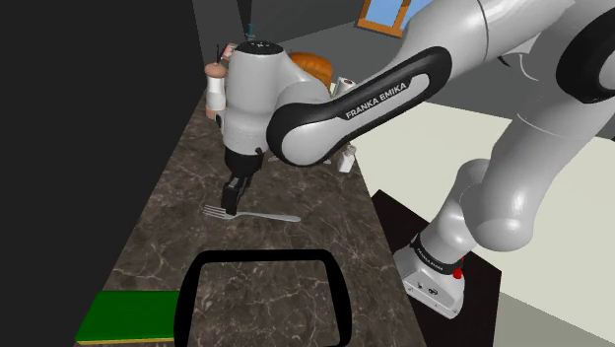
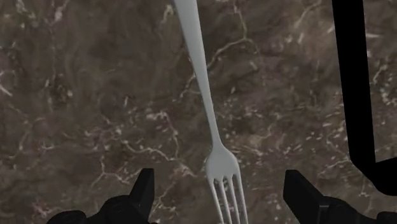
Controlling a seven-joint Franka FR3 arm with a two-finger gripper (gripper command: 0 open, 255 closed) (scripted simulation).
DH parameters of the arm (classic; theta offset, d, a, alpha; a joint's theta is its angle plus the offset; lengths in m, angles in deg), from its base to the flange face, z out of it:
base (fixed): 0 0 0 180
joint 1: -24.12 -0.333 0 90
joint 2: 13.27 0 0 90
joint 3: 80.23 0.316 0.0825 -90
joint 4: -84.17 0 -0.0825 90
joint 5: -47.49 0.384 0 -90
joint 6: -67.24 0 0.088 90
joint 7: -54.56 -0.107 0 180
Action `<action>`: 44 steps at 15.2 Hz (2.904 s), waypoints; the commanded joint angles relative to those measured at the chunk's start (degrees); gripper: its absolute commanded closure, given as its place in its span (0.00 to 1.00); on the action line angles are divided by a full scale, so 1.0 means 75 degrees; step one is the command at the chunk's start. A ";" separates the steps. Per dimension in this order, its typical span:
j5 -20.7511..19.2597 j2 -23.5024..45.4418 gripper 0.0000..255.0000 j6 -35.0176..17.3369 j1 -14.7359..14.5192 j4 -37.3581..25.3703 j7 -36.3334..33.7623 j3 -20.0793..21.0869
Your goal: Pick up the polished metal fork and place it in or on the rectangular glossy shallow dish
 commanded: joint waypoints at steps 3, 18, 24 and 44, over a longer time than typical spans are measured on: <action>-0.0164 0.0371 0.00 -0.0341 -0.0080 -0.0025 -0.0105 0.0023; -0.0330 0.0713 1.00 -0.0757 -0.0119 0.0067 -0.0220 -0.0019; -0.0315 0.0681 1.00 -0.0744 -0.0111 0.0085 -0.0204 -0.0017; 0.0184 -0.0421 1.00 0.1057 -0.0024 -0.0673 0.0121 0.0073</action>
